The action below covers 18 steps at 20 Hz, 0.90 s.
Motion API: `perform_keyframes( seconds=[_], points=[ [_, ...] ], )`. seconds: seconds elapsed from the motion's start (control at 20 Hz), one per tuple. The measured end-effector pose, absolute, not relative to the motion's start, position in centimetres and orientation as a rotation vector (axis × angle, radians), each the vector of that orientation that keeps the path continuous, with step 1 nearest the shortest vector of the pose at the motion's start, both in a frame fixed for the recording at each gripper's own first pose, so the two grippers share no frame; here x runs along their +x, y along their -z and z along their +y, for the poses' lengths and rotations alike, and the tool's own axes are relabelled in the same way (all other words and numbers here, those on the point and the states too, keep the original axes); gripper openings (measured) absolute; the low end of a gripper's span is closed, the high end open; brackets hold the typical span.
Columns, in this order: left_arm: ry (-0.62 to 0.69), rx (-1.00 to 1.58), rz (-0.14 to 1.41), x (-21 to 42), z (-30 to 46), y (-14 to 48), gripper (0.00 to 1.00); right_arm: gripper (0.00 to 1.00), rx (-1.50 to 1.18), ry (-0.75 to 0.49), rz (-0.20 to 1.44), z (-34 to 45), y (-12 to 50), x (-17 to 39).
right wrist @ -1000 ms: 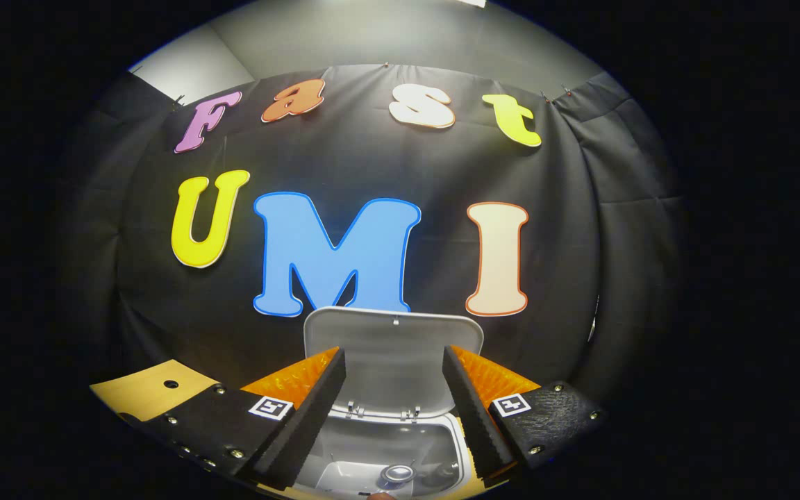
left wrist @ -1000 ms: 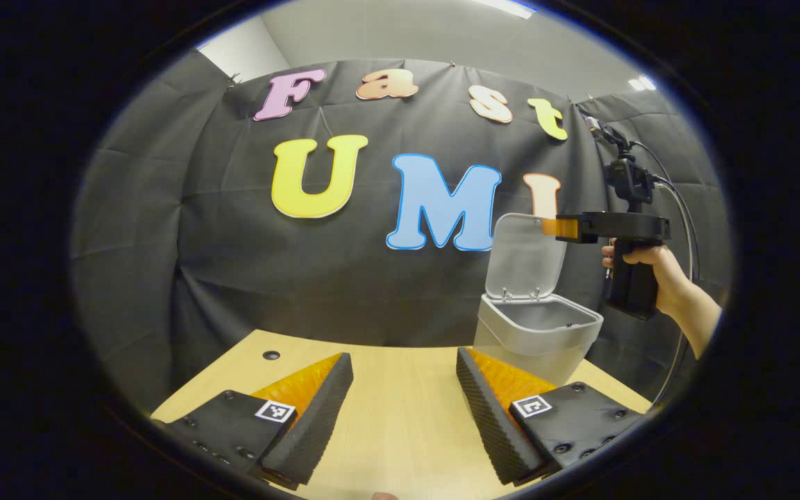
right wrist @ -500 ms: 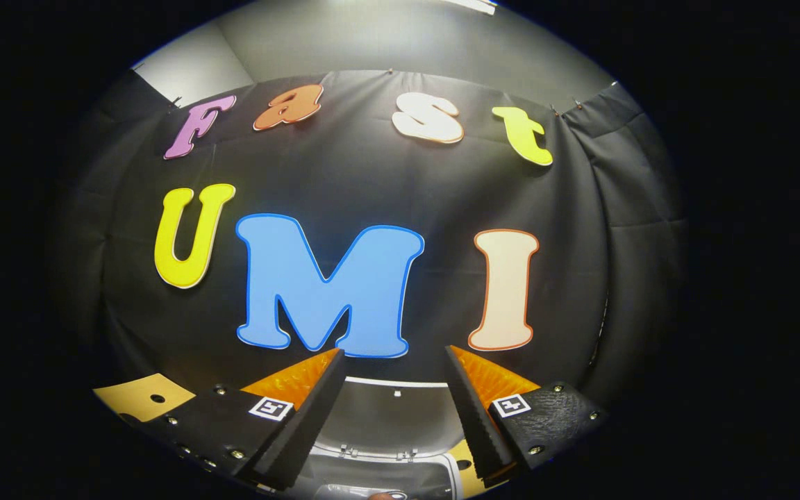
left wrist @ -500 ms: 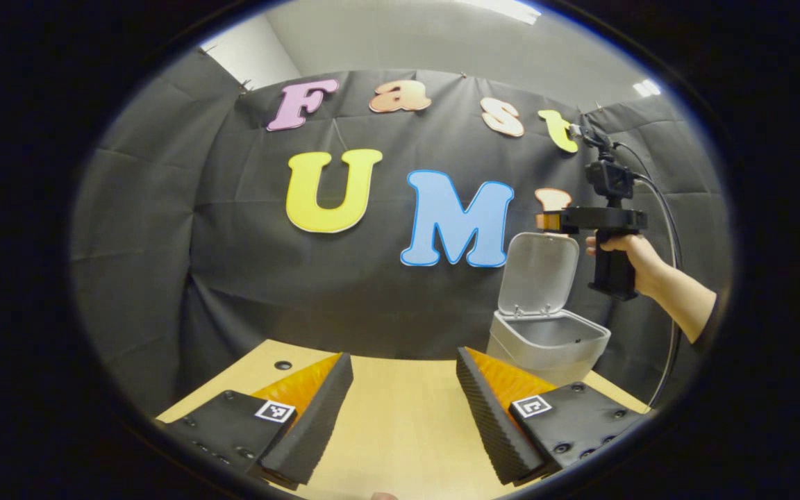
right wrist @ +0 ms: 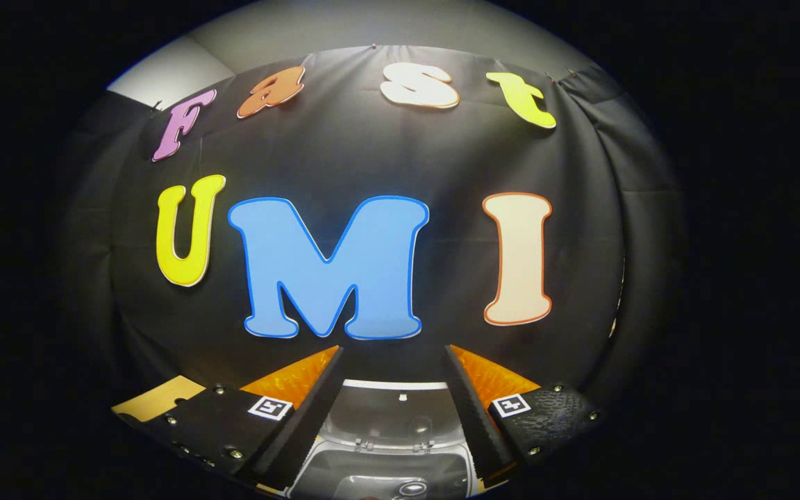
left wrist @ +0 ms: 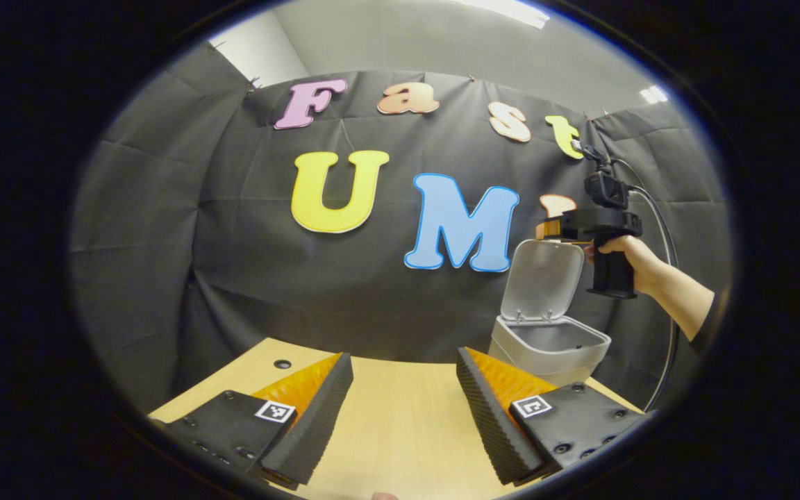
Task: Press the lid of the desktop garbage bin to open it, pick up the crumpled paper on the desktop and throw it into the bin, then pick up the pop can on the desktop and drop it into the bin, and finally close the garbage bin lid.
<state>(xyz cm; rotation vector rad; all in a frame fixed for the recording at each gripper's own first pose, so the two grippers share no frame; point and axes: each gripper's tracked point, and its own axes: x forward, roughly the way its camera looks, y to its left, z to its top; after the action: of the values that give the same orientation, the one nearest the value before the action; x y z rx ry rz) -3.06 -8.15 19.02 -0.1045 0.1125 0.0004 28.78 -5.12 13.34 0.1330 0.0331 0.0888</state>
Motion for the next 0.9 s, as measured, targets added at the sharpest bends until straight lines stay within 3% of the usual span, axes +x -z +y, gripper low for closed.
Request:
perform_keyframes(
  seconds=[0.55, 0.9],
  points=[
    [0.068, -0.099, 0.106, -3.6, -10.6, -18.8, 0.98, 0.90, 0.151, -0.131, 0.244, -3.9, -5.7, 19.8],
    [0.098, -0.084, 0.116, -4.3, -11.6, -18.1, 1.00, 0.90, 0.134, -0.126, 0.363, -3.0, 0.9, 17.6]
  ],
)
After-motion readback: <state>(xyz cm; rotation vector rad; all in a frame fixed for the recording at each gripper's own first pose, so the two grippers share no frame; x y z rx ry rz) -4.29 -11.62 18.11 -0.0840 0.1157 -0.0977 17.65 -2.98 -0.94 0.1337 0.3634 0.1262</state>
